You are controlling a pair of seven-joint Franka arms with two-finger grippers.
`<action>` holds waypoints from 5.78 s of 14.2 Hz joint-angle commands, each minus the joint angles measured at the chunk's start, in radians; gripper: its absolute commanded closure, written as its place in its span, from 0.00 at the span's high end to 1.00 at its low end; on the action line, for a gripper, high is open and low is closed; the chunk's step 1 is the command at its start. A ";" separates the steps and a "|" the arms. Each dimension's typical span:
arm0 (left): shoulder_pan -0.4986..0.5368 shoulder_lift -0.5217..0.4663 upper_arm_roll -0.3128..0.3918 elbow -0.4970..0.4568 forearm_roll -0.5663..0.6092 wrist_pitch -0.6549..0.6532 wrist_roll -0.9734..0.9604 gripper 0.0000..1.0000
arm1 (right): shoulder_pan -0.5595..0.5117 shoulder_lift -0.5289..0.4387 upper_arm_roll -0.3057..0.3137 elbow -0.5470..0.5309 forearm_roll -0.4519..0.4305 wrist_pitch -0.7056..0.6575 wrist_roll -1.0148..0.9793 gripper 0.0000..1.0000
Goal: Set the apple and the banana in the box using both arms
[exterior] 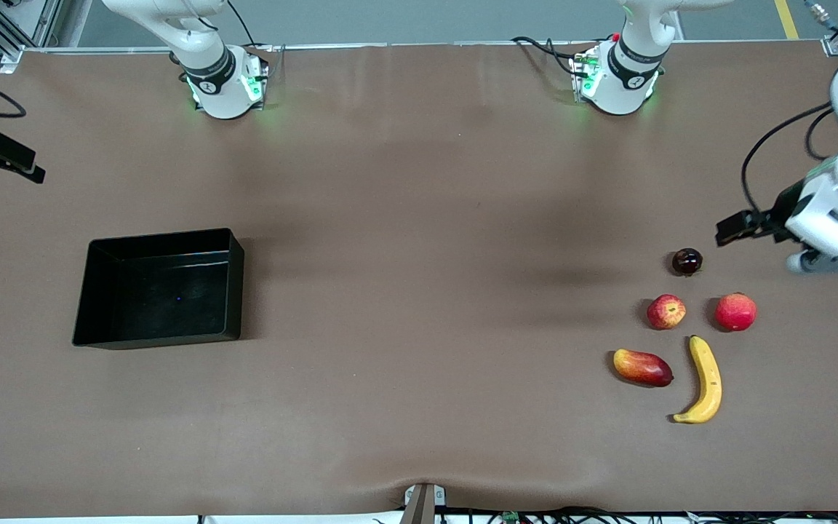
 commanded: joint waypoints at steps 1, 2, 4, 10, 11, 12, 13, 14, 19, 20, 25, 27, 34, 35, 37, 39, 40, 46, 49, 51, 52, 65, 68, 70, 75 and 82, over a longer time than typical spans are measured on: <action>0.008 -0.014 0.000 -0.160 0.002 0.207 -0.007 1.00 | -0.047 0.095 0.009 0.022 -0.008 -0.002 -0.022 1.00; 0.013 0.011 -0.001 -0.190 0.002 0.270 -0.004 1.00 | -0.064 0.138 0.009 0.022 0.004 0.018 -0.042 1.00; 0.024 0.083 -0.003 -0.201 -0.001 0.353 -0.004 1.00 | -0.075 0.234 0.009 0.002 0.009 0.060 -0.114 1.00; 0.025 0.285 -0.003 -0.188 -0.015 0.531 -0.007 1.00 | -0.139 0.457 0.009 -0.041 -0.007 0.348 -0.160 1.00; 0.027 0.314 -0.004 -0.183 -0.021 0.557 -0.015 1.00 | -0.146 0.471 0.009 -0.054 -0.007 0.385 -0.178 1.00; 0.027 0.331 -0.004 -0.177 -0.039 0.572 -0.020 1.00 | -0.156 0.489 0.009 -0.067 -0.007 0.423 -0.189 1.00; 0.027 0.353 -0.003 -0.165 -0.053 0.577 -0.020 1.00 | -0.181 0.505 0.009 -0.076 -0.007 0.449 -0.222 1.00; 0.027 0.370 -0.003 -0.154 -0.053 0.579 -0.020 1.00 | -0.205 0.523 0.009 -0.079 -0.005 0.480 -0.264 1.00; 0.030 0.422 -0.001 -0.125 -0.055 0.579 -0.017 0.99 | -0.233 0.549 0.011 -0.189 0.009 0.583 -0.298 0.65; 0.030 0.427 -0.003 -0.128 -0.055 0.579 -0.017 0.88 | -0.236 0.546 0.012 -0.221 0.010 0.615 -0.298 0.46; 0.053 0.421 -0.003 -0.125 -0.055 0.565 -0.010 0.00 | -0.236 0.539 0.015 -0.225 0.010 0.606 -0.299 0.00; 0.050 0.408 -0.003 -0.099 -0.056 0.514 -0.017 0.00 | -0.229 0.516 0.020 -0.219 0.010 0.580 -0.299 0.00; 0.050 0.244 -0.012 -0.010 -0.055 0.272 -0.015 0.00 | -0.222 0.421 0.129 -0.139 0.081 0.341 -0.303 0.00; 0.050 0.223 -0.015 -0.002 -0.055 0.255 -0.018 0.00 | -0.218 0.410 0.144 -0.140 0.110 0.321 -0.296 0.00; 0.050 0.191 -0.021 0.022 -0.047 0.208 -0.015 0.00 | -0.177 0.394 0.169 -0.140 0.145 0.284 -0.260 0.00; 0.051 0.166 -0.032 0.050 -0.048 0.148 -0.018 0.00 | -0.079 0.394 0.169 -0.142 0.197 0.287 -0.138 0.00; 0.051 0.158 -0.032 0.062 -0.054 0.126 -0.021 0.00 | -0.022 0.397 0.167 -0.142 0.207 0.297 -0.064 0.00; 0.051 0.115 -0.043 0.075 -0.056 0.083 -0.062 0.00 | 0.263 0.433 0.167 -0.145 0.226 0.465 0.237 0.00; 0.050 0.082 -0.067 0.076 -0.056 0.039 -0.139 0.00 | 0.377 0.465 0.167 -0.144 0.231 0.552 0.387 0.00; 0.050 0.080 -0.098 0.087 -0.056 0.039 -0.219 0.00 | 0.440 0.503 0.169 -0.142 0.234 0.630 0.441 0.00; 0.050 0.082 -0.118 0.092 -0.056 0.039 -0.240 0.00 | 0.474 0.523 0.169 -0.139 0.262 0.673 0.484 0.00; -0.182 0.223 -0.217 0.115 -0.044 0.164 -0.561 0.00 | 0.612 0.623 0.129 -0.039 0.253 0.733 0.569 1.00; -0.267 0.253 -0.217 0.092 -0.042 0.235 -0.621 0.00 | 0.600 0.588 0.051 0.087 0.230 0.535 0.550 1.00; -0.317 0.279 -0.217 0.053 -0.023 0.319 -0.651 0.00 | 0.565 0.592 0.040 0.204 0.228 0.396 0.538 1.00; -0.403 0.342 -0.217 -0.016 0.077 0.371 -0.774 0.00 | 0.442 0.583 0.005 0.356 0.199 0.168 0.452 1.00; -0.415 0.420 -0.220 -0.070 0.111 0.384 -0.785 0.00 | 0.197 0.352 0.009 0.314 0.133 0.000 0.419 1.00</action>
